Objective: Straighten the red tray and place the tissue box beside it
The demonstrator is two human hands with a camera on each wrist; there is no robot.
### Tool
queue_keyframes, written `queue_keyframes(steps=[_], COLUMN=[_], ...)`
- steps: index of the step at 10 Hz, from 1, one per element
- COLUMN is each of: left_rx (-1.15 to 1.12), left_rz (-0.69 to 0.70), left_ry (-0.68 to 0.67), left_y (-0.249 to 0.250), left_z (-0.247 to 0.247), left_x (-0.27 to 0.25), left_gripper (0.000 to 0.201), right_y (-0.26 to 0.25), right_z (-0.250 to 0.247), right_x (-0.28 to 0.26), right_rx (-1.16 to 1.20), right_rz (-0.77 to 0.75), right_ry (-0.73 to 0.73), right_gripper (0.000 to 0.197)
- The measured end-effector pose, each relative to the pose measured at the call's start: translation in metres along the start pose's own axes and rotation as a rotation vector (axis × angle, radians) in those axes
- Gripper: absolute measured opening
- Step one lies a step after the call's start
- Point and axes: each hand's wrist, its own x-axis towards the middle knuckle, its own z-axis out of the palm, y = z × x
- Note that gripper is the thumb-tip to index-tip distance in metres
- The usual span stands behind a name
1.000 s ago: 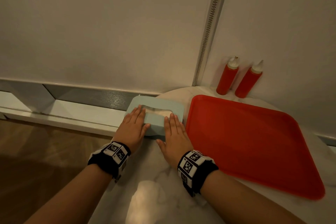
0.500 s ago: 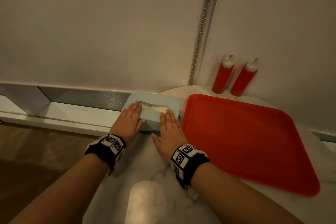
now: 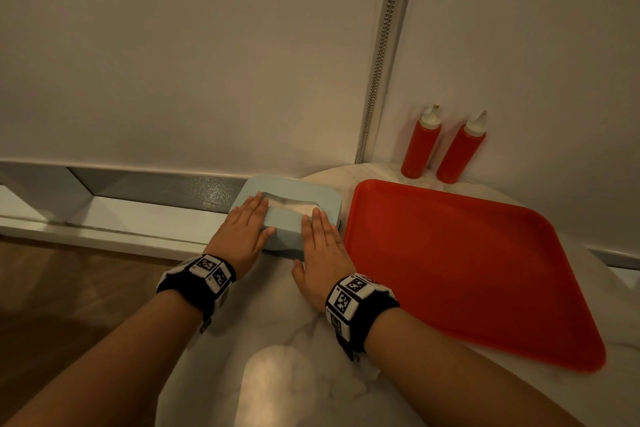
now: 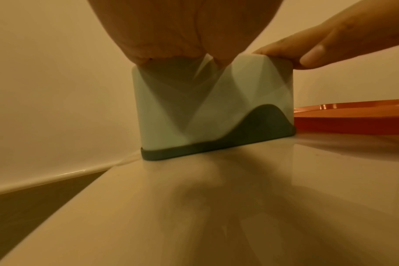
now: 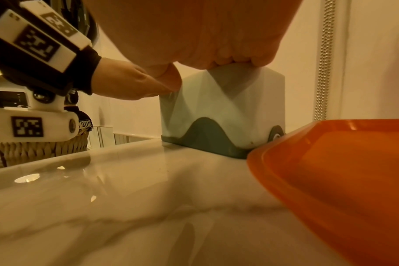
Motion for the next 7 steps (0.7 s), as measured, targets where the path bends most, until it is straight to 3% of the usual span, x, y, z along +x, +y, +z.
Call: queue_keyframes(steps=[4,5,7], left_rx=[0.010,0.023,-0.008], left_rz=[0.014,0.031,0.017], left_ry=[-0.001,-0.016,-0.042], left_y=[-0.005,-0.007,-0.003], left_z=[0.002,0.002,-0.005], left_x=[0.004,0.006,0.006], left_gripper=[0.087,0.098,0.091], right_y=[-0.001,0.004,0.041], right_z=[0.000,-0.003,-0.034], right_x=[0.004,0.007,-0.013], right_rx=[-0.012,-0.019,0.063], right_rz=[0.016,0.006,-0.024], right_ry=[-0.028,-0.053,-0.097], right_gripper=[0.074,0.071,0.061])
